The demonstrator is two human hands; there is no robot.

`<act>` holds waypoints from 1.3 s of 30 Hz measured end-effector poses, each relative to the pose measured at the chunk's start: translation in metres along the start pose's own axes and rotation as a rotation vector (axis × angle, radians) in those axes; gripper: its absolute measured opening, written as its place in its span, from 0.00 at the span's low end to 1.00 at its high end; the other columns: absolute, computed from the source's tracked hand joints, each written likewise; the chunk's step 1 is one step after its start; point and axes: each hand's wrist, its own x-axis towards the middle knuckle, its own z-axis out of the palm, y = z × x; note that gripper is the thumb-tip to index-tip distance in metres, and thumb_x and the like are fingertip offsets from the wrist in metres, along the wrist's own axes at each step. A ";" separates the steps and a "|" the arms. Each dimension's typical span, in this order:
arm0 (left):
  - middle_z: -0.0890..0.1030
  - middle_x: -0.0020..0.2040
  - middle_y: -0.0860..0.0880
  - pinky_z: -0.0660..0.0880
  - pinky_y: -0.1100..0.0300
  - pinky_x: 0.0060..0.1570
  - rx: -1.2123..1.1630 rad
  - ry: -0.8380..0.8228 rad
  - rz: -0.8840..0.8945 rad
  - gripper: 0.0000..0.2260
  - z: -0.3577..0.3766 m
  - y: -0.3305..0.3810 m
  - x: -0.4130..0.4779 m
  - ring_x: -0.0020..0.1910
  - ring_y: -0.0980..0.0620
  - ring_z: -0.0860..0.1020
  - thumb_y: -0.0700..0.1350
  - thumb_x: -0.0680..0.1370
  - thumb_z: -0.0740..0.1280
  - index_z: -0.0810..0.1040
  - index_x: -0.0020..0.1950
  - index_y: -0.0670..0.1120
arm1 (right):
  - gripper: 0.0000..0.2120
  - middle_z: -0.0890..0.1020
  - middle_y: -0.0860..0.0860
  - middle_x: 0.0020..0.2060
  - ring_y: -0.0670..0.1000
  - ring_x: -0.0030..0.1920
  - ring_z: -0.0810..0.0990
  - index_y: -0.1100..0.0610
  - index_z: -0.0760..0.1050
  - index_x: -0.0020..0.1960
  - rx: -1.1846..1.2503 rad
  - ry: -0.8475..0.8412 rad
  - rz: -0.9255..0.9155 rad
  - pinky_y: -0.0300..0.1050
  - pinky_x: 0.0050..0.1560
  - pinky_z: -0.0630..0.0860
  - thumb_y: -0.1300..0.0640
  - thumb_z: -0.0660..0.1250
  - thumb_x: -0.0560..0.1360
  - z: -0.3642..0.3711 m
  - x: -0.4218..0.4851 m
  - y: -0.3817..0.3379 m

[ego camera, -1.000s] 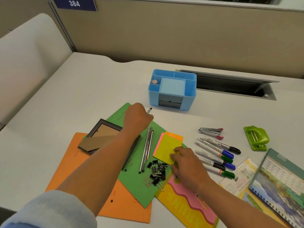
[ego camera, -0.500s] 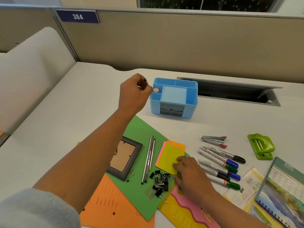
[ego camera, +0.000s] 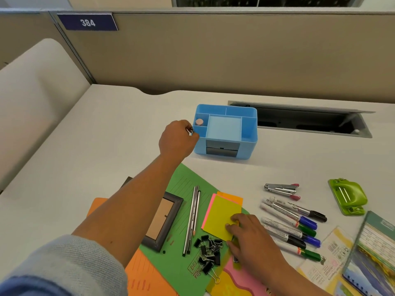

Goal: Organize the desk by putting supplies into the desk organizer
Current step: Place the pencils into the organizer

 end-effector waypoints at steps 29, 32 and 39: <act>0.81 0.43 0.54 0.78 0.57 0.41 0.152 -0.304 -0.189 0.08 -0.001 -0.063 -0.200 0.40 0.53 0.79 0.53 0.74 0.69 0.80 0.50 0.51 | 0.17 0.74 0.51 0.64 0.55 0.64 0.69 0.52 0.77 0.63 0.115 -0.072 0.017 0.48 0.65 0.67 0.48 0.67 0.76 -0.008 0.001 -0.003; 0.81 0.49 0.52 0.79 0.55 0.43 0.176 -0.294 -0.203 0.11 0.002 -0.072 -0.218 0.45 0.52 0.79 0.53 0.74 0.70 0.80 0.53 0.49 | 0.17 0.74 0.52 0.64 0.56 0.63 0.70 0.52 0.78 0.63 0.100 -0.084 0.025 0.49 0.65 0.68 0.49 0.68 0.76 -0.008 0.002 -0.005; 0.82 0.41 0.49 0.79 0.57 0.38 0.224 -0.341 -0.248 0.10 0.004 -0.075 -0.227 0.39 0.51 0.80 0.52 0.74 0.70 0.82 0.45 0.46 | 0.16 0.75 0.53 0.62 0.57 0.61 0.71 0.53 0.78 0.61 0.081 -0.075 0.033 0.49 0.63 0.69 0.49 0.68 0.75 -0.010 0.001 -0.008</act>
